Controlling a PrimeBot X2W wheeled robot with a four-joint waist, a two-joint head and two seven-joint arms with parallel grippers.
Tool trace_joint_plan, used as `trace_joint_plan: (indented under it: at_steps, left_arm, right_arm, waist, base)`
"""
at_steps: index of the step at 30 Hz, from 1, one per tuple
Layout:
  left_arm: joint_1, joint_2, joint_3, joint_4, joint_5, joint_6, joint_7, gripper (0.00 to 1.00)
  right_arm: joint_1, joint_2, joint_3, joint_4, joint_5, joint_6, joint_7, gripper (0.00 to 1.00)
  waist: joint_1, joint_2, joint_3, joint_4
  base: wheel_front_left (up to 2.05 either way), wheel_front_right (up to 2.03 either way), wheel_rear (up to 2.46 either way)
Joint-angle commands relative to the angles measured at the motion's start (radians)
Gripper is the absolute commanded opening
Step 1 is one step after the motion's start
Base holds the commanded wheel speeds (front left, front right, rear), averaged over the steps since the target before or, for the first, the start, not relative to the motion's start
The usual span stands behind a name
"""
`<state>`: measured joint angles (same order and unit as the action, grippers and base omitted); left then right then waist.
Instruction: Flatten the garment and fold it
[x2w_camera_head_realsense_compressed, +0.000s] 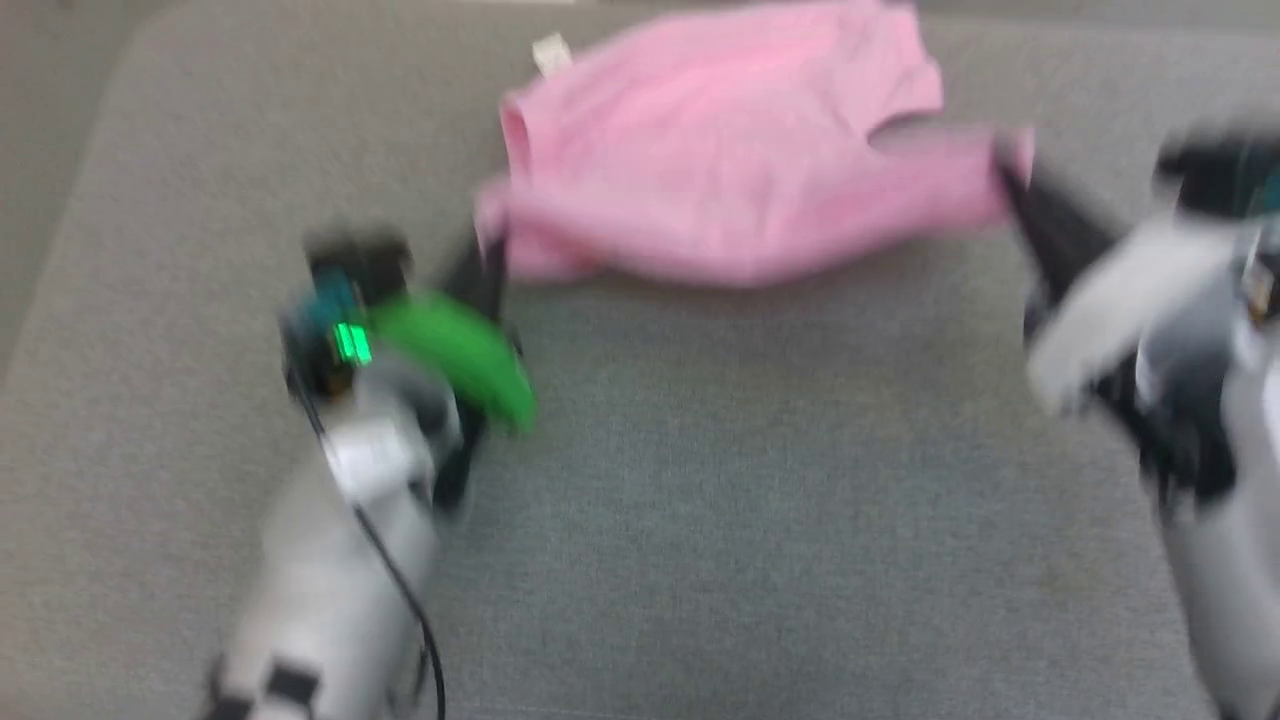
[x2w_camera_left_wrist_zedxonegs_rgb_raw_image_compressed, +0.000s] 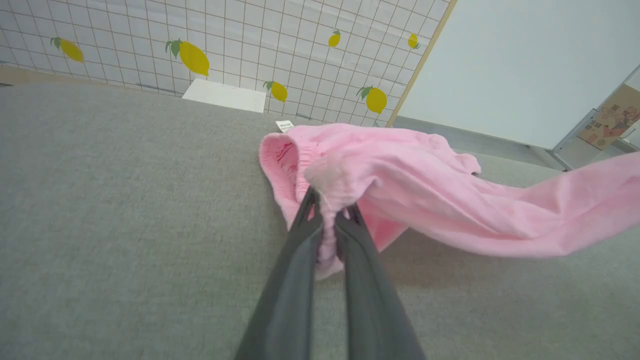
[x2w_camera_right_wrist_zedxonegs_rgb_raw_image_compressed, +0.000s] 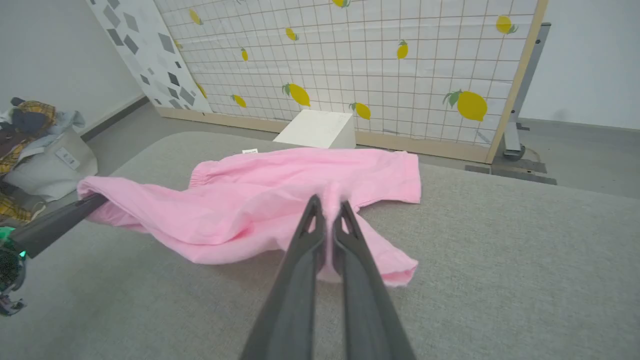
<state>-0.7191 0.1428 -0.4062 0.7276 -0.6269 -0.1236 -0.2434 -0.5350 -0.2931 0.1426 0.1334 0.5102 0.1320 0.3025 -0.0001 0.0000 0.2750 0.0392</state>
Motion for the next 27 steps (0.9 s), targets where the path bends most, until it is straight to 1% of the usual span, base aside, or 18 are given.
trace_joint_plan:
  at_steps: [1, 4, 9, 13, 17, 19, 22, 24, 27]
  left_arm:
    - [0.073, -0.001, -0.010, -0.011, -0.005, -0.002, -0.005, 0.00]
    - [0.190, -0.001, -0.024, -0.030, -0.011, 0.017, 0.001, 0.00]
    - [0.352, 0.020, -0.041, -0.072, -0.016, 0.066, 0.036, 0.00]
    - [0.456, 0.051, -0.039, -0.135, -0.031, 0.109, 0.091, 0.00]
    - [0.542, 0.088, -0.036, -0.239, -0.051, 0.153, 0.173, 0.00]
    - [0.575, 0.109, -0.028, -0.304, -0.066, 0.175, 0.218, 0.00]
    - [0.596, 0.134, -0.011, -0.400, -0.089, 0.199, 0.267, 0.00]
    - [0.586, 0.141, -0.007, -0.458, -0.096, 0.209, 0.296, 0.00]
    - [0.546, 0.150, -0.009, -0.505, -0.091, 0.223, 0.332, 0.00]
  right_arm:
    - [0.084, 0.014, -0.024, -0.029, 0.002, -0.001, 0.019, 0.00]
    - [0.244, 0.049, -0.078, -0.077, 0.009, -0.001, 0.065, 0.00]
    - [0.477, 0.120, -0.148, -0.150, 0.039, -0.001, 0.162, 0.00]
    - [0.610, 0.169, -0.174, -0.216, 0.062, -0.001, 0.252, 0.00]
    - [0.697, 0.194, -0.180, -0.294, 0.097, -0.001, 0.353, 0.00]
    - [0.714, 0.199, -0.190, -0.340, 0.106, -0.001, 0.390, 0.00]
    - [0.676, 0.200, -0.222, -0.380, 0.090, -0.001, 0.402, 0.00]
    - [0.624, 0.194, -0.233, -0.379, 0.074, -0.001, 0.402, 0.00]
    - [0.511, 0.182, -0.232, -0.336, 0.061, -0.001, 0.387, 0.00]
  waist:
    - [0.0001, 0.0000, -0.135, 0.000]
    - [0.0001, 0.0000, -0.173, -0.012]
    - [0.0001, 0.0000, -0.225, -0.034]
    - [0.0001, 0.0000, -0.244, -0.049]
    - [0.0001, 0.0000, -0.249, -0.055]
    - [0.0001, 0.0000, -0.244, -0.057]
    - [0.0001, 0.0000, -0.228, -0.057]
    - [0.0001, 0.0000, -0.209, -0.052]
    - [0.0001, 0.0000, -0.172, -0.048]
  base:
    - [0.00, 0.00, 0.00]
    - [0.00, 0.00, 0.00]
    - [0.00, 0.00, 0.00]
    - [0.00, 0.00, 0.00]
    - [0.00, 0.00, 0.00]
    - [0.00, 0.00, 0.00]
    - [0.00, 0.00, 0.00]
    - [0.00, 0.00, 0.00]
    - [0.00, 0.00, 0.00]
